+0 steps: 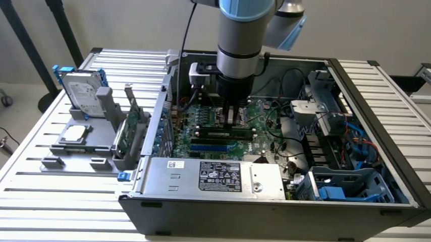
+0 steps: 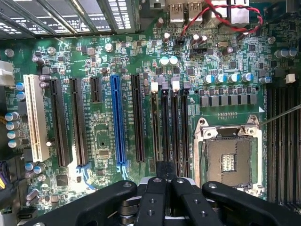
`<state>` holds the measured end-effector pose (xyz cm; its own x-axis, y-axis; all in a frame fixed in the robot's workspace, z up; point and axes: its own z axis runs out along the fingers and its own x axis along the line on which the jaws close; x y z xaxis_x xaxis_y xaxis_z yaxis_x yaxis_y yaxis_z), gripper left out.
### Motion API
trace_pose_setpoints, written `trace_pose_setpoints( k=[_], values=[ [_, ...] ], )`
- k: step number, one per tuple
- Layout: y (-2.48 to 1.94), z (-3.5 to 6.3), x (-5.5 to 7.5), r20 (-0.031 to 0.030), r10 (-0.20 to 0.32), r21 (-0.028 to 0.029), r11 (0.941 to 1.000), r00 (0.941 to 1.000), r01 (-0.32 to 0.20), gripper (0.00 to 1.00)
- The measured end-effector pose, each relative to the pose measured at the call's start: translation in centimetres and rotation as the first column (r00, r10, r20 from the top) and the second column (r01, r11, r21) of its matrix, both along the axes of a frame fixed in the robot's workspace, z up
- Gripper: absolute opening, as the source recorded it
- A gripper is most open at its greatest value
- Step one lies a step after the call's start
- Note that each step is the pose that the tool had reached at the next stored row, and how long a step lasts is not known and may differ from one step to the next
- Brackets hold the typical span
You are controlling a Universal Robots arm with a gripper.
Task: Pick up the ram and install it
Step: 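Press down the ram until it locks into place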
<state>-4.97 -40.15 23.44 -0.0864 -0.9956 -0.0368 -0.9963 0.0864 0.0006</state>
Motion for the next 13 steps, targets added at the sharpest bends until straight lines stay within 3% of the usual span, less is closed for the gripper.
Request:
trace_pose_setpoints(
  k=[13],
  values=[
    [-0.02, -0.68, -0.03, -0.0001, 0.005, -0.0008, 1.0000, 1.0000, -0.005, 0.11]
  ],
)
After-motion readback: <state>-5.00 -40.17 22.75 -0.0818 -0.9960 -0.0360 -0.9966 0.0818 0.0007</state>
